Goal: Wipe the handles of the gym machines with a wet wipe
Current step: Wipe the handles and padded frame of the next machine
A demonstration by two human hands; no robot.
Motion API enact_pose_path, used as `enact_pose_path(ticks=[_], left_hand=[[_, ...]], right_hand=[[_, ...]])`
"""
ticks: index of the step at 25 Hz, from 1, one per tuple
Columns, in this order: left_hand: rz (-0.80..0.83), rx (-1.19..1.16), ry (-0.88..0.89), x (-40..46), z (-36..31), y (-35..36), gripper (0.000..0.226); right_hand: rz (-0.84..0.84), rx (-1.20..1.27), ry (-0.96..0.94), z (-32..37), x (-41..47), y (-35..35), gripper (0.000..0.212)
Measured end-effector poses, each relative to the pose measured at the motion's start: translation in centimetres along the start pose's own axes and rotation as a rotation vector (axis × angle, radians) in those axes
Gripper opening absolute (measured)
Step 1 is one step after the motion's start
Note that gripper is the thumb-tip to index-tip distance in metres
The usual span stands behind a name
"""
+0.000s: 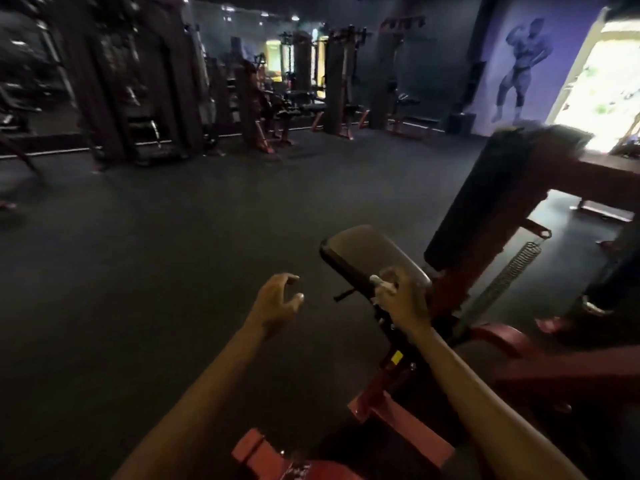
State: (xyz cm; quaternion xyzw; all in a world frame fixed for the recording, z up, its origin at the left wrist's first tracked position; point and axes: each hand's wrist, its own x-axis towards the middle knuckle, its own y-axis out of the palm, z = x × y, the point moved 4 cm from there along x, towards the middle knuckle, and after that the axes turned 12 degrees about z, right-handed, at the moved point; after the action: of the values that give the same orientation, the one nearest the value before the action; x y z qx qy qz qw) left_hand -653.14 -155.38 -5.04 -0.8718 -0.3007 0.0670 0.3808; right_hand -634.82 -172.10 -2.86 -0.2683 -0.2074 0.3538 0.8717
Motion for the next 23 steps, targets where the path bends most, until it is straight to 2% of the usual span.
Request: enact_pose_path(ticks=[4,7,14,17,23], left_hand=[[-0.093,0.025,-0.108,-3.5,6.8,-8.5,0.045],[-0.144,0.034,-0.163,-4.9,11.7,-13.7,0.038],[-0.252,0.132,-0.197,-3.6,22.0,-27.8,0.035],[-0.223,0.149,-0.195,-1.8,24.5,-30.5,0.033],[-0.196,0.087,-0.153,7.7,29.2,-32.5,0.032]], right_hand=[[0.243,-0.006,-0.282,8.5,3.0,10.8,0.021],[0.261,0.006,-0.374,14.7,5.0,17.5,0.005],[0.292,0.217,-0.294,24.3,11.4,31.7,0.001],[0.344,0.228,-0.309,26.2,14.1,35.2,0.002],[0.305,0.212,-0.293,27.0,23.9,38.8,0.006]])
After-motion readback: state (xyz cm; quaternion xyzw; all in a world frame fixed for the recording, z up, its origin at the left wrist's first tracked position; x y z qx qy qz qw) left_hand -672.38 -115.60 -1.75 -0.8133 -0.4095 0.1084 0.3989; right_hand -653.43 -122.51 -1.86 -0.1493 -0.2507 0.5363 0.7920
